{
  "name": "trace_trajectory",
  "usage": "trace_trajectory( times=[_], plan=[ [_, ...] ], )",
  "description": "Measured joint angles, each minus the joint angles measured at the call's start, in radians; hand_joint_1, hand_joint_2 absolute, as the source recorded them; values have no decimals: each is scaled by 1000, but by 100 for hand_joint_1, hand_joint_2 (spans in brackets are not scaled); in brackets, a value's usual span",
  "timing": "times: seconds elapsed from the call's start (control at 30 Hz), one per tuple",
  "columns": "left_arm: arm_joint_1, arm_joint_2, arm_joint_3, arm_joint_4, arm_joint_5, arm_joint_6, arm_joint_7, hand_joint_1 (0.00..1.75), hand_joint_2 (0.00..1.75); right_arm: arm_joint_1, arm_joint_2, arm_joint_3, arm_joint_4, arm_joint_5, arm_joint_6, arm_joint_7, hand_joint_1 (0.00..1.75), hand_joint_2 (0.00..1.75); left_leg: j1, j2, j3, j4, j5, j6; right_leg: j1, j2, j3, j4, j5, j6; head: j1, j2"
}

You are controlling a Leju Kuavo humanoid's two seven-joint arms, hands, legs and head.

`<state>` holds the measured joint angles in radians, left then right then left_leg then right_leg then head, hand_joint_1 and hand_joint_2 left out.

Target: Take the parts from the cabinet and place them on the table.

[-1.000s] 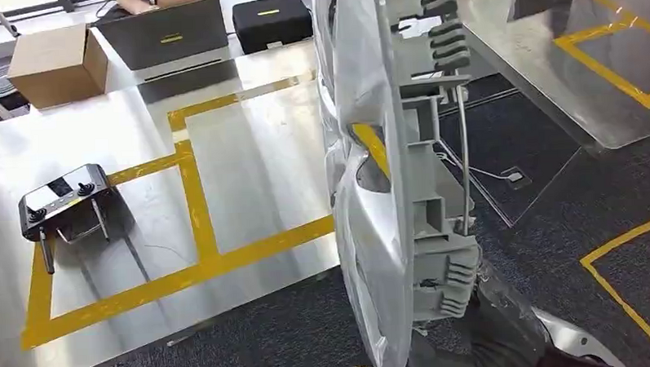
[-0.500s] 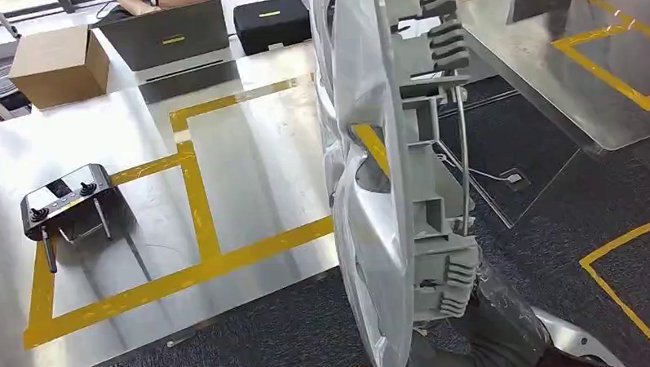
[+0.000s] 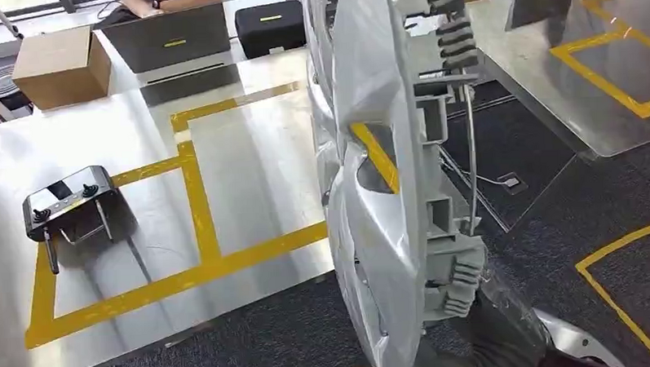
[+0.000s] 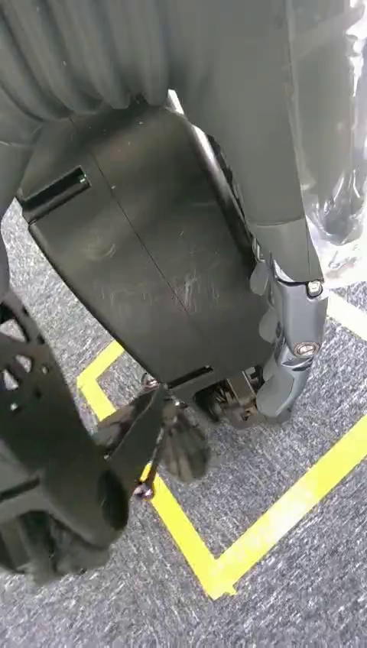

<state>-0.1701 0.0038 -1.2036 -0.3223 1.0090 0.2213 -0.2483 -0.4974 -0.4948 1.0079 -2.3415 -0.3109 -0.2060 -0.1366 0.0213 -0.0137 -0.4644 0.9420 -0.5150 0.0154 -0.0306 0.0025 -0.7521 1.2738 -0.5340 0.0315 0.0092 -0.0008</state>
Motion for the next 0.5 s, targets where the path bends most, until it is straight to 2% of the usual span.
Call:
trace_trajectory(
  times=[0.03,0.07,0.1,0.13,0.17,0.2,0.23,0.27,0.3,0.37,0.47,0.5],
  plan=[
    [1,0,0,0,0,0,1,0,175,0,0,1,0,0,0,1,175,175,7,-2,6,5,-8,-9,-7,-1,25,-54,40,9,0,0],
    [1,-1,-1,0,0,-1,2,0,175,0,0,0,0,-1,0,2,175,175,18,-4,12,14,-20,-20,-15,-2,71,-149,94,20,0,0],
    [1,-1,-1,0,0,-2,3,0,175,0,0,0,1,-1,0,2,175,175,24,-4,16,29,-35,-34,-24,-4,110,-236,124,31,2,0],
    [-1,3,0,1,0,-2,4,0,175,-2,0,2,2,-2,0,2,175,175,21,-5,3,34,-45,-47,-12,6,122,-230,85,39,13,0],
    [-2,1,-1,0,0,-3,5,0,175,-1,0,1,0,-3,1,0,175,175,19,-5,1,47,-56,-54,-14,10,117,-233,83,3,23,0],
    [-1,1,-2,0,1,-3,5,0,175,2,-1,0,0,-5,1,1,175,175,18,-4,6,42,-55,-56,-14,9,115,-229,76,-12,8,0],
    [0,1,-2,0,1,-2,6,0,175,2,0,0,1,-8,1,2,175,175,18,-4,7,39,-54,-58,-13,8,115,-223,72,-20,0,0],
    [0,3,-2,0,0,-2,6,0,175,3,0,1,1,-9,1,2,175,175,19,-4,8,39,-56,-59,-14,7,113,-223,72,-25,-3,0],
    [0,5,-3,0,0,-2,6,0,175,6,0,1,2,-10,1,2,175,175,18,-4,13,35,-62,-56,-17,5,112,-220,71,-25,-4,0],
    [0,5,-3,0,0,-2,6,0,175,6,0,1,3,-11,0,2,175,175,16,-4,13,25,-52,-45,-18,5,108,-220,71,-26,-14,0],
    [0,7,-4,0,1,-1,8,0,175,6,0,1,3,-11,0,2,175,175,15,-4,14,19,-47,-37,-17,5,108,-220,67,-33,-20,0],
    [0,7,-4,0,1,-1,9,0,175,6,0,1,4,-11,0,2,175,175,15,-4,14,19,-46,-37,-15,6,108,-220,66,-35,-22,0]
  ],
)
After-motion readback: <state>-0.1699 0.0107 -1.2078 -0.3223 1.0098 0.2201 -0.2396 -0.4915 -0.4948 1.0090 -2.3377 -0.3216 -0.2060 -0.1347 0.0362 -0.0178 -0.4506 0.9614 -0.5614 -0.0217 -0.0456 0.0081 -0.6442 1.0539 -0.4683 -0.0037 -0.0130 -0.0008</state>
